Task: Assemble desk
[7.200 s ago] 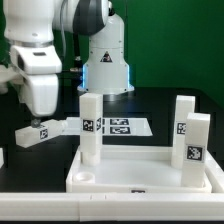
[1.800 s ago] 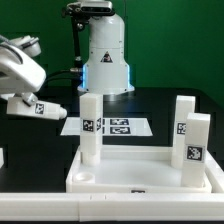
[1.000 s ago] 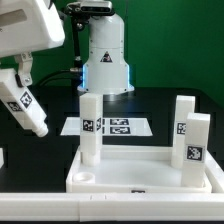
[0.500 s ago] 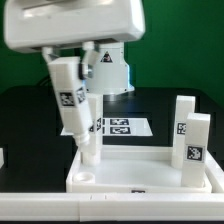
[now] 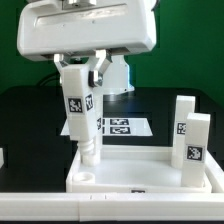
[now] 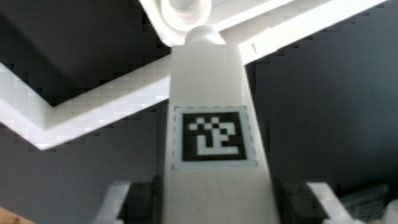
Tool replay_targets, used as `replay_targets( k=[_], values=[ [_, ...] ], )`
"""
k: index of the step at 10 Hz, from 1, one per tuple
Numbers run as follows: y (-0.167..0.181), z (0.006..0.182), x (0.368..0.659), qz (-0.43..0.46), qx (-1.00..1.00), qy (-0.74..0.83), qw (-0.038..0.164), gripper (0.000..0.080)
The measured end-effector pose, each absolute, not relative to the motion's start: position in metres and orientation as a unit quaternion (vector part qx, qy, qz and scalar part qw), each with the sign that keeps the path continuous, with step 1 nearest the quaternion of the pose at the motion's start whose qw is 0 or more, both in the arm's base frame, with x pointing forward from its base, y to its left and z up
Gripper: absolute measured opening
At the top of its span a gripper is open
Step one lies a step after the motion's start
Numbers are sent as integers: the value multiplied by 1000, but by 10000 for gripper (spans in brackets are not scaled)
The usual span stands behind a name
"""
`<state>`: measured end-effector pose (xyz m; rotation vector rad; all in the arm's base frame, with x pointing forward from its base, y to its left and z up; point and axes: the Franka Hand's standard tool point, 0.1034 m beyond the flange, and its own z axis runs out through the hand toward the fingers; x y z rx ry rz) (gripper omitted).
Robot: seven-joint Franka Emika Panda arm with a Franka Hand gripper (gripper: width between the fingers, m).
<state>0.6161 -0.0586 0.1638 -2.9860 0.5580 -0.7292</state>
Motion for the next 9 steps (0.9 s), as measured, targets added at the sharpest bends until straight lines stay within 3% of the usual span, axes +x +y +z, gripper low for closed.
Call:
replay_targets(
  k=[2, 5, 9],
  values=[
    [-50, 150, 617, -239, -958, 161, 0, 284],
    [-51, 149, 617, -236, -958, 160, -1, 284],
    [-47, 134, 613, -230, -963, 141, -12, 284]
  ],
)
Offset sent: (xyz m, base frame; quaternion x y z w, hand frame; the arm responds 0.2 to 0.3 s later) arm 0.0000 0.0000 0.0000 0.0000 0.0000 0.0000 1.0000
